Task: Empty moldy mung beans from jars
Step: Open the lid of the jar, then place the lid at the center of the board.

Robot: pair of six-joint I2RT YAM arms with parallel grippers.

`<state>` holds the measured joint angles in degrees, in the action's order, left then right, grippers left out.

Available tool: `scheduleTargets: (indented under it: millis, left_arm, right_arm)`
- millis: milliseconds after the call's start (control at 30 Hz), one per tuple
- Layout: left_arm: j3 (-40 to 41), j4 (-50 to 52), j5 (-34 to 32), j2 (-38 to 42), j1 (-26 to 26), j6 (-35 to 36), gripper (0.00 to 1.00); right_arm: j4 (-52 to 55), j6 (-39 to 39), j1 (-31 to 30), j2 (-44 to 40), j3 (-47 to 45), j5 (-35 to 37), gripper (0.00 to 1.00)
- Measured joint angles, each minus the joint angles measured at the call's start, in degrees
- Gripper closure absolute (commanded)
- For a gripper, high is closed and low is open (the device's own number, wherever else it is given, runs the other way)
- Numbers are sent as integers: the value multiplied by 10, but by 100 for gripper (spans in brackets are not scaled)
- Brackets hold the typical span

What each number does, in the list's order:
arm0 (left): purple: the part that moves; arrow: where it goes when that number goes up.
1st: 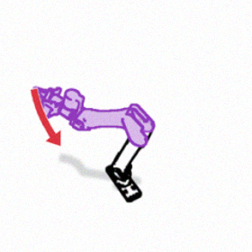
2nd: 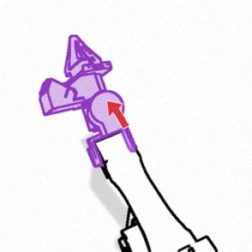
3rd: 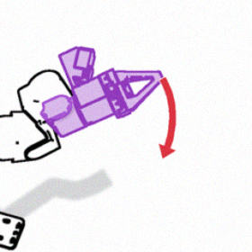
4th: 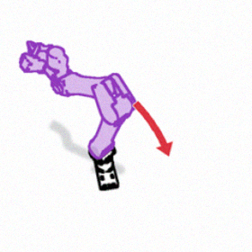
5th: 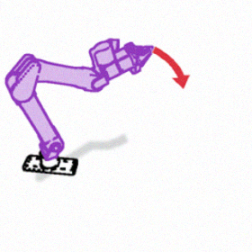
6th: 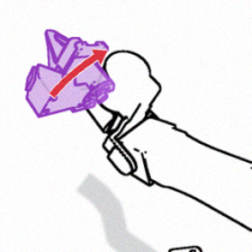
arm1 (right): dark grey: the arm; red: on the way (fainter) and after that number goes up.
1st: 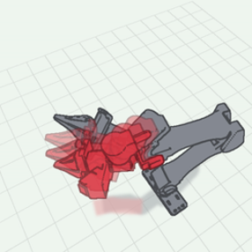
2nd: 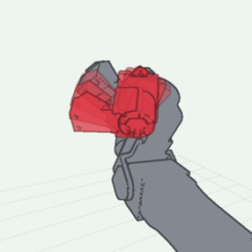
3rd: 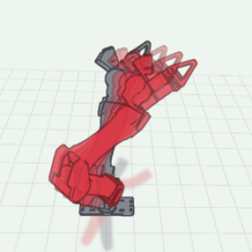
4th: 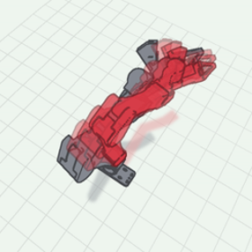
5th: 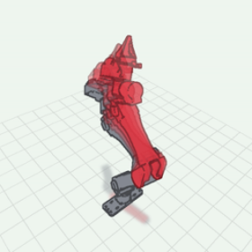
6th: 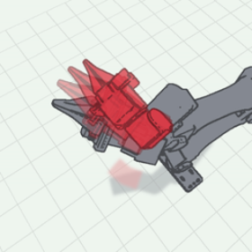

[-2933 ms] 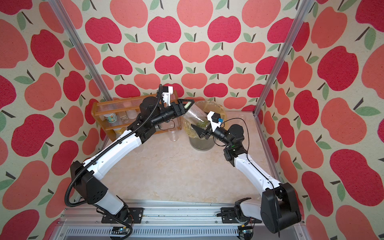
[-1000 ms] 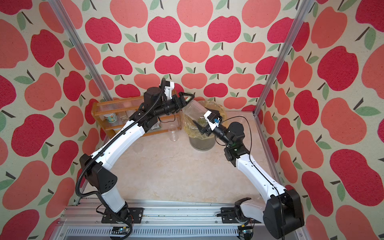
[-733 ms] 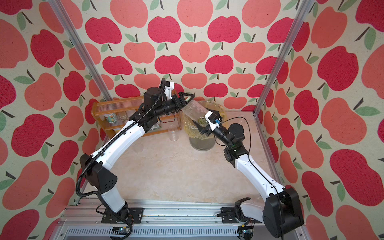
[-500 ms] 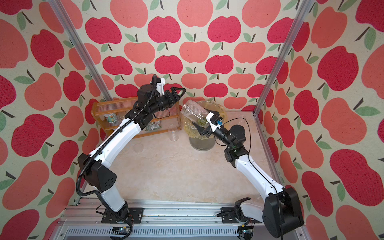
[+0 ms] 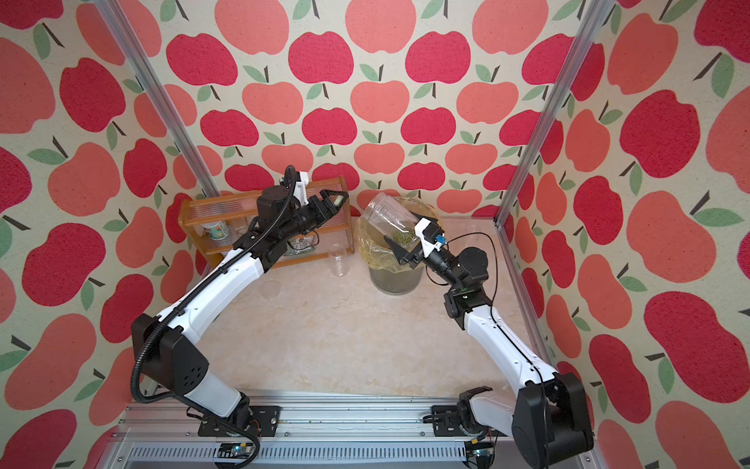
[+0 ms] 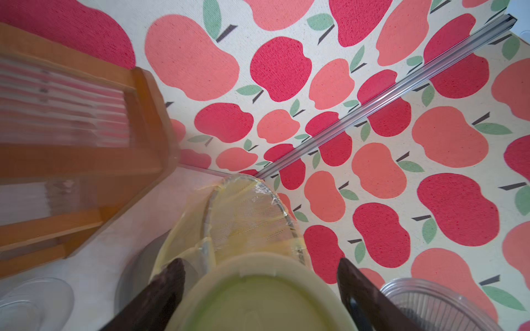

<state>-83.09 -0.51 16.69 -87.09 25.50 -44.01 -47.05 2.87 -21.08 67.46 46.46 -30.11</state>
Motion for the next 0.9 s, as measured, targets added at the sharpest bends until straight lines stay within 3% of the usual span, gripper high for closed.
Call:
scheduleTargets:
  millis: [200, 467, 767, 900]
  left_arm:
    - [142, 10, -100, 189, 4, 99, 15]
    - [269, 61, -228, 334, 4, 185, 15]
    - [411, 76, -303, 321, 7, 227, 16]
    - [460, 28, -332, 293, 9, 248, 16]
  right_arm:
    - [3, -7, 1, -22, -3, 0, 59]
    - [20, -21, 1, -24, -3, 0, 59]
    - [29, -48, 1, -18, -3, -1, 59]
    - [36, -56, 1, -18, -3, -2, 59]
